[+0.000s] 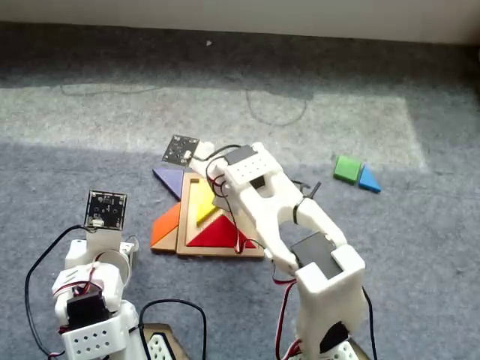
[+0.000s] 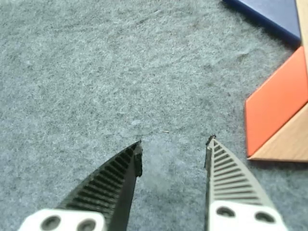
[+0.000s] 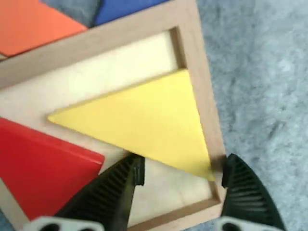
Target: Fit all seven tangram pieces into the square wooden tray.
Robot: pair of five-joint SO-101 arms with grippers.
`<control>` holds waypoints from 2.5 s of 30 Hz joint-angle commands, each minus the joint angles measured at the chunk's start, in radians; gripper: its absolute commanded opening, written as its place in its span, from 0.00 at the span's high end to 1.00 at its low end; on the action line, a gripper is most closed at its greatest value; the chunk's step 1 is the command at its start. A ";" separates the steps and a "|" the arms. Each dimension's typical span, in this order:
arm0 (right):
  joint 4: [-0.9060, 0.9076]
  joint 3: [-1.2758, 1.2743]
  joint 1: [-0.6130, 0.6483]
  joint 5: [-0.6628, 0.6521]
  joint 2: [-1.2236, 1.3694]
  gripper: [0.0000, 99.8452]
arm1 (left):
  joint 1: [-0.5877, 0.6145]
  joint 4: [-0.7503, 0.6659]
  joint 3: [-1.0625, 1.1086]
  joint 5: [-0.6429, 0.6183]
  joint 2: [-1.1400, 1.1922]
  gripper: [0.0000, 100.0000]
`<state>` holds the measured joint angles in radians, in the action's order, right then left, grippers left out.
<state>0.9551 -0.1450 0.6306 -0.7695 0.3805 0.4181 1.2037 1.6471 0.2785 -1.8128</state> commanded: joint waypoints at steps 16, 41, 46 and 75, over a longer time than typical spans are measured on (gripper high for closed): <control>0.131 0.143 0.022 0.183 0.012 0.90 | -0.002 -0.014 -0.005 0.012 -0.008 0.78; -0.050 -0.120 0.087 0.247 -0.314 0.81 | 0.153 -0.021 -0.031 0.003 -0.010 0.77; -0.111 -0.179 0.153 0.245 -0.341 0.81 | 0.242 -0.077 -0.031 -0.087 -0.010 0.77; -0.173 0.024 0.252 0.152 -0.024 0.67 | 0.259 -0.077 -0.036 -0.094 -0.010 0.77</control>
<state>0.8048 -0.1834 0.9191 -0.6084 0.3468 0.6636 1.1485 1.6471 0.1926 -1.8128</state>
